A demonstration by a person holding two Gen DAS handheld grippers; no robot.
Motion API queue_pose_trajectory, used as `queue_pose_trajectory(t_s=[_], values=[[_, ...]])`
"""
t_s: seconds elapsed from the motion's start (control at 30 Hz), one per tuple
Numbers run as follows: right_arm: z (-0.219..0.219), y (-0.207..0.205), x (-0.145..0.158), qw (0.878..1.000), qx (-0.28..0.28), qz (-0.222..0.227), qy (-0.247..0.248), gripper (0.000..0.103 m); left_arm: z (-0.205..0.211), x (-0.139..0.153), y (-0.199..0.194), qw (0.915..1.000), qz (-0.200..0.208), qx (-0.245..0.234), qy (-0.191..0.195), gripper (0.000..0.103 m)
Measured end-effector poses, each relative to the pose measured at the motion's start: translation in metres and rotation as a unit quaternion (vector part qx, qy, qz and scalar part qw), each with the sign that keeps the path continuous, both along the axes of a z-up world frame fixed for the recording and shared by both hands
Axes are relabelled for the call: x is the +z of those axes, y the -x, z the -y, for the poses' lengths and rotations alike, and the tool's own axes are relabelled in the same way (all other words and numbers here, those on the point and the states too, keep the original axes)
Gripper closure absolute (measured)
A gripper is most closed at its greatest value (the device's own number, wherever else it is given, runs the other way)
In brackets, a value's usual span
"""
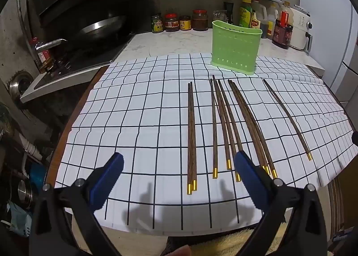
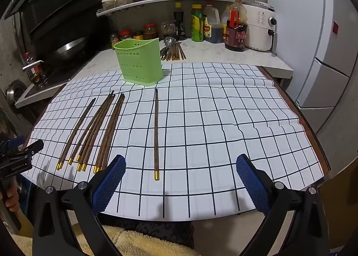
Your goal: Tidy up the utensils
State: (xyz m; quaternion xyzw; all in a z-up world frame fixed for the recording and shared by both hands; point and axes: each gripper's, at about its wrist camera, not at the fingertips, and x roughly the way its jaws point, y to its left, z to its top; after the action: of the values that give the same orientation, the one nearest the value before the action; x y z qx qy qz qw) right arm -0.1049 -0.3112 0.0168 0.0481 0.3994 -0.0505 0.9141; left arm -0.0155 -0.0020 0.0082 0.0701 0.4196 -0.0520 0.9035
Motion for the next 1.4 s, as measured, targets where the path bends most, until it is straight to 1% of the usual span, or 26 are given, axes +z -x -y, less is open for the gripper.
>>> queue_pose_trajectory(t_s=[0.7,1.1,1.17,1.3,1.4], values=[[-0.0012,-0.0023,0.0016,1.000,0.001,0.005,0.008,0.006,-0.0017,-0.0029,-0.0007,1.0000,0.001,0.005,0.002,0.006],[0.0017,-0.0030,0.0003,1.000,-0.001,-0.005,-0.008,0.006,-0.0020,-0.0027,-0.0009,1.0000,0.002,0.005,0.002,0.006],[0.0004,-0.0019,0.0010,1.000,-0.001,0.012,0.015,0.006,-0.0027,-0.0022,-0.0011,1.0000,0.003,0.006,0.002,0.006],[0.0012,-0.0022,0.0006,1.000,-0.002,0.012,0.015,0.006,-0.0037,-0.0010,-0.0001,1.0000,0.005,0.006,0.002,0.006],[0.0009,-0.0018,0.0010,1.000,-0.002,0.019,0.024,0.006,-0.0039,-0.0003,-0.0001,1.0000,0.006,0.006,0.002,0.006]])
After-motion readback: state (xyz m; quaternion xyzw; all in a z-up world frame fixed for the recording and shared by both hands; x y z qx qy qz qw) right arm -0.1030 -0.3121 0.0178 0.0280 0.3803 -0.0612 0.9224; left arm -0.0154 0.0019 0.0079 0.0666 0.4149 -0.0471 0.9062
